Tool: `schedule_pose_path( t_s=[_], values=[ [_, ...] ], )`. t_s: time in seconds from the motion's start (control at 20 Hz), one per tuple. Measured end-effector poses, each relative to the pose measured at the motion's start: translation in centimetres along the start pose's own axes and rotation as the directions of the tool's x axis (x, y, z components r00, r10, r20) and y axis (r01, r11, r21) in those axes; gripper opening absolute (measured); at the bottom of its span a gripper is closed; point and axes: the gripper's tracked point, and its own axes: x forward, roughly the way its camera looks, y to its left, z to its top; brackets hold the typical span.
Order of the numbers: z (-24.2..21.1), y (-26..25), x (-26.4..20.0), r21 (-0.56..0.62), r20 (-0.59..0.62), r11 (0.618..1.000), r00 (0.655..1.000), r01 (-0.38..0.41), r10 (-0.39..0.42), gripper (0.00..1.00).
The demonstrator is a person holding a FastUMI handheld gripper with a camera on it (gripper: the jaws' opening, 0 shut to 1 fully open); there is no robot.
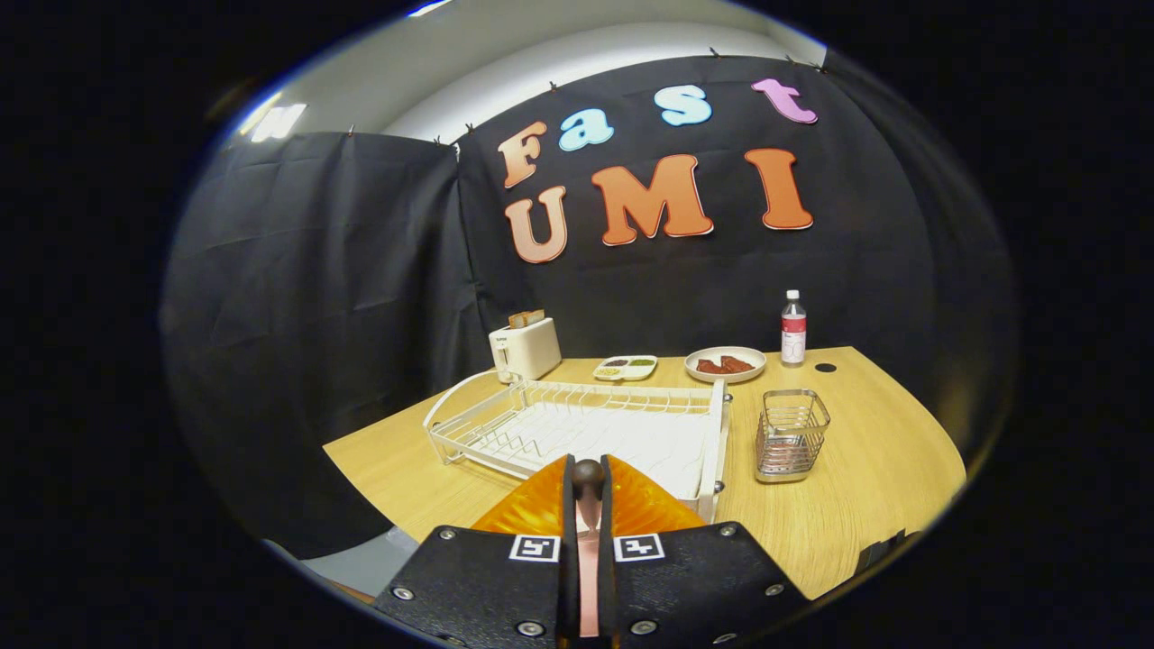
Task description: Take the plate from the dish rack, then take the spoon from the basket and place it into the plate.
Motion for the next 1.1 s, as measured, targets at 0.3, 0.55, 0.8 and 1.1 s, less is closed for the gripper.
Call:
schedule_pose_path(
  t_s=[0.3,0.55,0.8,1.1],
  values=[
    [-1.7,-0.3,-0.2,0.007,-0.003,1.000,1.000,-0.024,0.024,0.07],
    [-2.8,-1.0,-1.3,0.041,0.009,0.998,0.999,-0.045,0.045,0.08],
    [-5.3,-1.8,-2.0,0.059,-0.027,0.997,0.998,-0.055,0.057,0.11],
    [-8.5,-2.2,-2.1,0.072,-0.107,0.997,0.993,-0.036,0.044,0.14]
  ],
)
